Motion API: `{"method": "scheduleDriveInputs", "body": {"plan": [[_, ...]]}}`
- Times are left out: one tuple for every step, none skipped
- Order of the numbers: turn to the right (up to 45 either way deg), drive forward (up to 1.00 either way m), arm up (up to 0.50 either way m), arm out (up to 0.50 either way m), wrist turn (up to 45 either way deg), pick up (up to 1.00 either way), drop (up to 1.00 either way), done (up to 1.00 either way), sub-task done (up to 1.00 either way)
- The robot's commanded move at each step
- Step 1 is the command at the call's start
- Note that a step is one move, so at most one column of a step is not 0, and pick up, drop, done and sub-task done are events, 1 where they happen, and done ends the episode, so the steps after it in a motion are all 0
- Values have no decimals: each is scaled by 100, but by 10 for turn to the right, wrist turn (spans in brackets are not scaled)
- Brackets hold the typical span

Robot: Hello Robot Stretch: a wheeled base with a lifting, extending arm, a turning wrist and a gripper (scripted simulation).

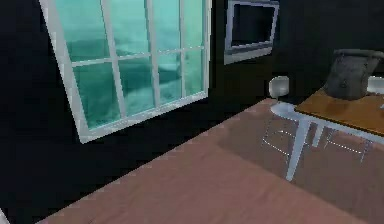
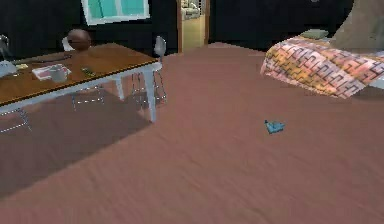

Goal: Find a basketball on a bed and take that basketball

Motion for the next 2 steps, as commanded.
{"method": "scheduleDriveInputs", "body": {"plan": [[450,0,0,0,0,0,0,0,0],[450,0,0,0,0,0,0,0,0]]}}
